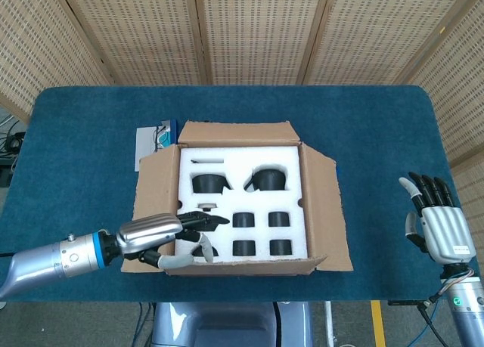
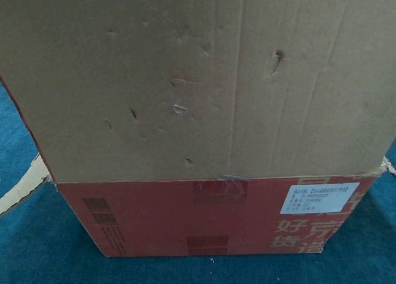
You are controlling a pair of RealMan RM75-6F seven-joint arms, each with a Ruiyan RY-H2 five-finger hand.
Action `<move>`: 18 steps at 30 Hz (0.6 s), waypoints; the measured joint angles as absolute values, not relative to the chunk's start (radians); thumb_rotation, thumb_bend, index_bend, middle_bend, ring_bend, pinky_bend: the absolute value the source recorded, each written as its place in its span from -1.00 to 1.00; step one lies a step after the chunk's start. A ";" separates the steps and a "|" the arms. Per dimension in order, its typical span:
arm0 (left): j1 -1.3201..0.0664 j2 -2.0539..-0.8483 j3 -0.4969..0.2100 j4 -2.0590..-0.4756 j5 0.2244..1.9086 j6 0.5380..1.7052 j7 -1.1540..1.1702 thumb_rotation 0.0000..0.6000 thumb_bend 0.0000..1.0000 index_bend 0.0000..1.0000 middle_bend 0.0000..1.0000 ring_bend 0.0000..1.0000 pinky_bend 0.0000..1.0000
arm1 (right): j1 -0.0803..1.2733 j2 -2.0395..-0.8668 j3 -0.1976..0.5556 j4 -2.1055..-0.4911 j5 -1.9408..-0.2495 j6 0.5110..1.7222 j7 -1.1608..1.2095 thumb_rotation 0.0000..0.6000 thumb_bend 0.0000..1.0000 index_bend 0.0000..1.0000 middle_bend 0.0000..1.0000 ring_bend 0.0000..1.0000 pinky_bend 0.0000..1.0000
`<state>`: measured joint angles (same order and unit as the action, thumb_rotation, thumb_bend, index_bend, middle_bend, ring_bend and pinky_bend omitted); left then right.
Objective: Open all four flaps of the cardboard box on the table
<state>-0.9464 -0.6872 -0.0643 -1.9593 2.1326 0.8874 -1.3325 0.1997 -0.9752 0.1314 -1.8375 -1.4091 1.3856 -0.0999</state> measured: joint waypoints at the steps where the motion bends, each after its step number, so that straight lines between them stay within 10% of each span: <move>1: -0.957 -0.683 -0.049 -1.958 2.151 0.899 -1.343 -0.97 -0.37 -0.25 -1.00 -1.00 -1.00 | 0.199 -0.975 0.131 -1.838 -1.410 1.387 -0.100 1.00 0.55 -0.80 -0.86 -1.00 -1.00; 18: -1.025 -0.647 0.047 -1.959 2.166 0.944 -1.262 -0.98 -0.38 -0.25 -1.00 -1.00 -1.00 | 0.192 -0.968 0.131 -1.835 -1.413 1.396 -0.084 1.00 0.55 -0.80 -0.86 -1.00 -1.00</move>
